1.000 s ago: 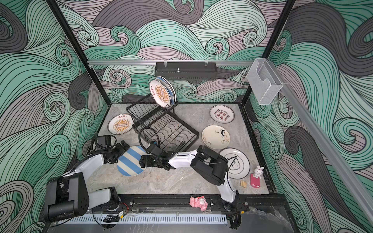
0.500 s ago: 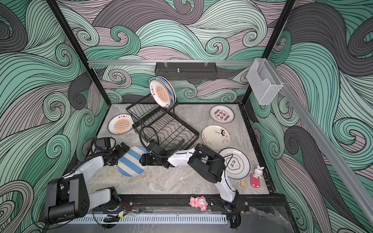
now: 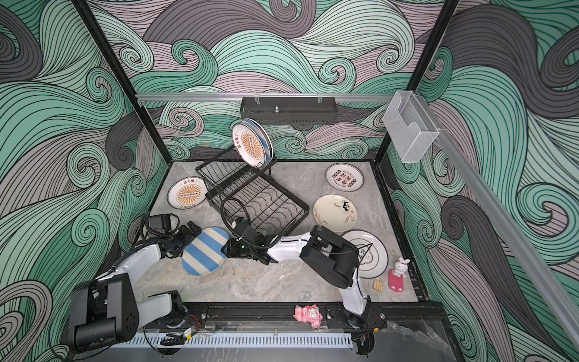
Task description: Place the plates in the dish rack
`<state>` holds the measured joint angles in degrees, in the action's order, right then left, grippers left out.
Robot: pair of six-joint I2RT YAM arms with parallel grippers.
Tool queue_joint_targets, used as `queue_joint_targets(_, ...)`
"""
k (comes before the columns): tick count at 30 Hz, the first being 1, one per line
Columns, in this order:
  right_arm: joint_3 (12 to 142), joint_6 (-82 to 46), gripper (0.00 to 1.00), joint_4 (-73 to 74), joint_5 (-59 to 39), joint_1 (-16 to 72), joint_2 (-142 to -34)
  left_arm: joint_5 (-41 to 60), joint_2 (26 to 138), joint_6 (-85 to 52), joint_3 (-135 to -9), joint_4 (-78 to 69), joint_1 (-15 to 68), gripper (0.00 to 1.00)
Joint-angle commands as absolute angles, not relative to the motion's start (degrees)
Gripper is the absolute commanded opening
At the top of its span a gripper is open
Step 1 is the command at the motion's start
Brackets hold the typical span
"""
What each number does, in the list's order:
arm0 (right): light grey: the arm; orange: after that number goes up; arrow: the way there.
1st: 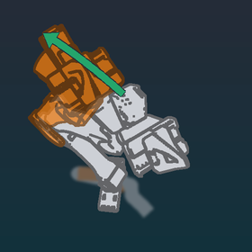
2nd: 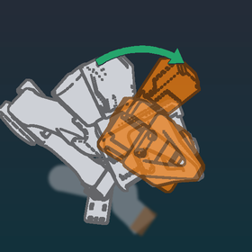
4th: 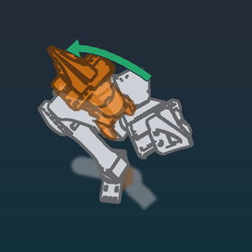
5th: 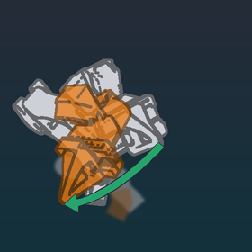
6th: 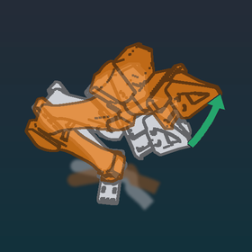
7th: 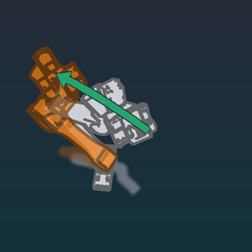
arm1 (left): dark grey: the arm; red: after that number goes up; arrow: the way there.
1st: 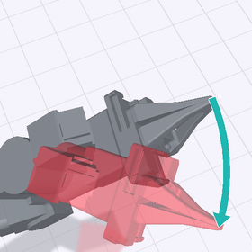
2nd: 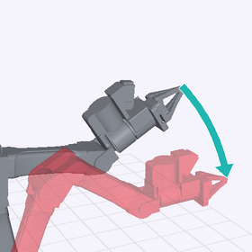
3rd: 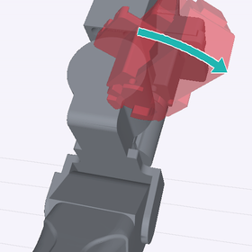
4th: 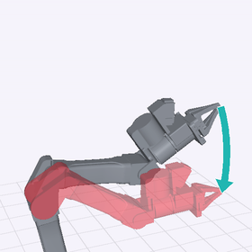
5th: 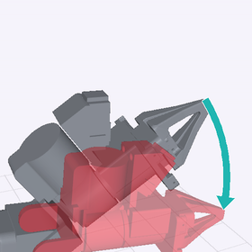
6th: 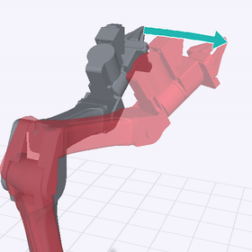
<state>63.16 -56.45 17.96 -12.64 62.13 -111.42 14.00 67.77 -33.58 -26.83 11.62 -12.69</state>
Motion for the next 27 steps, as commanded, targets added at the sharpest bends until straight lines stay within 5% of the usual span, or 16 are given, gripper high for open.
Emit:
queue_joint_targets(1,63.5,-57.0,0.31,23.2,-12.0,62.0,-108.7,15.9,66.3,-33.6,-26.1,13.5,-12.5,0.99)
queue_joint_targets(17,67.4,-54.7,0.28,16.5,-11.5,62.2,-112.7,16.1,65.4,-33.7,-25.6,14.0,-12.5,0.99)
queue_joint_targets(21,67.8,-51.4,0.49,10.8,-9.5,62.9,-110.9,12.2,65.5,-32.6,-27.1,16.4,-12.6,0.99)
queue_joint_targets(27,68.6,-47.3,0.64,2.3,-5.5,64.7,-110.4,5.6,65.4,-32.7,-30.5,17.4,-12.7,0.99)
